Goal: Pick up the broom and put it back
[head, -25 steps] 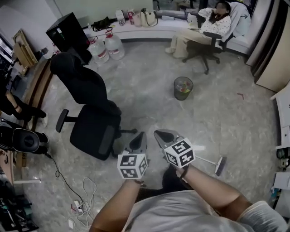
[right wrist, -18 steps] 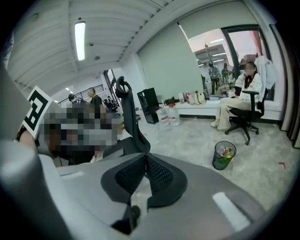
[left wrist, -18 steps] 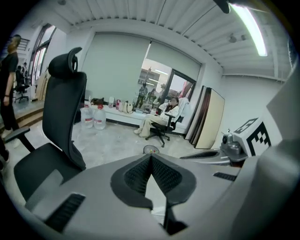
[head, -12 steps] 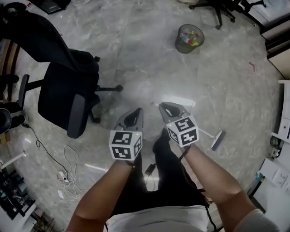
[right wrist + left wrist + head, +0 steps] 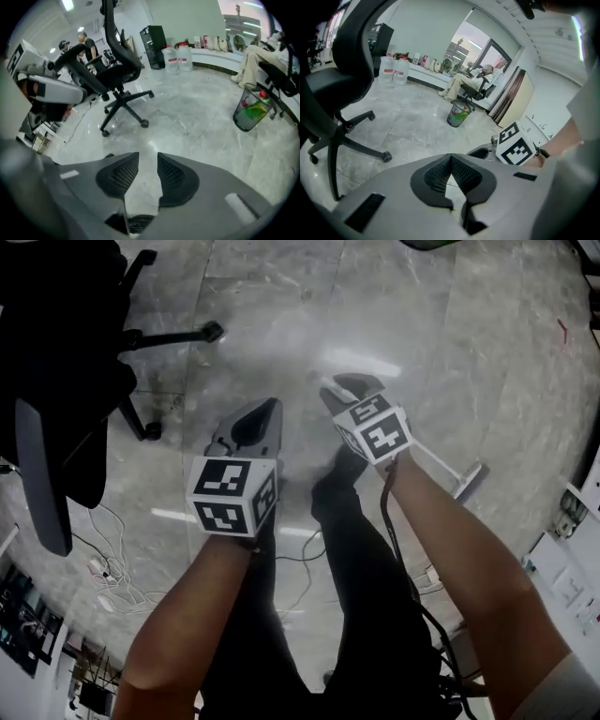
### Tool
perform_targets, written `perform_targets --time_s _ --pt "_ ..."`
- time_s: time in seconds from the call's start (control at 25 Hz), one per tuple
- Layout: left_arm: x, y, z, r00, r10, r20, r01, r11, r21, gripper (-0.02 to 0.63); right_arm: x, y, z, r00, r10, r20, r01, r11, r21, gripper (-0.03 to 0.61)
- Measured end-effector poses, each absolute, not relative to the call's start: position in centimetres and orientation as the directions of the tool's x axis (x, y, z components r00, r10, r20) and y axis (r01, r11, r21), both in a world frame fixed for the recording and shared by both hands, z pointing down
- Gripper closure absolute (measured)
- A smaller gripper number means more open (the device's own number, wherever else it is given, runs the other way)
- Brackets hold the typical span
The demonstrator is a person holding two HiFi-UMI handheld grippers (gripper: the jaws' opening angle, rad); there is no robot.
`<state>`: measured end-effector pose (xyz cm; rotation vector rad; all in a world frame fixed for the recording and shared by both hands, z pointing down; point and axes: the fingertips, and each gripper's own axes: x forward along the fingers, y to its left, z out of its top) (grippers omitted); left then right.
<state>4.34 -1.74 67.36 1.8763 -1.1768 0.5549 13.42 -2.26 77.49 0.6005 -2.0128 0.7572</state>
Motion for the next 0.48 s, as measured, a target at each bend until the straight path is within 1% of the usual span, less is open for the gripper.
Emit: perform_targets --time_s 0.16,0.28,0.48 --pt "3.5 -0.9 73.9 0.467 -0.511 0.722 -0.881 -0.195 0.432 0.609 13.9 -0.1 87.7 -0.433 -0.028 0.901 -0.601 0.754 -0.265 0.46" --pt "3.0 -0.1 78.5 0.488 -0.506 0.711 -0.869 -0.2 0.453 0.609 15.0 1.0 94.9 -0.384 0.008 0.923 -0.579 0.777 -0.247 0.459" --pt "1.9 1.9 85.8 0.52 -0.446 0.729 -0.853 -0.226 0.47 0.609 16.3 3.1 104.9 -0.3 0.054 0.953 -0.535 0.817 -0.214 0.448"
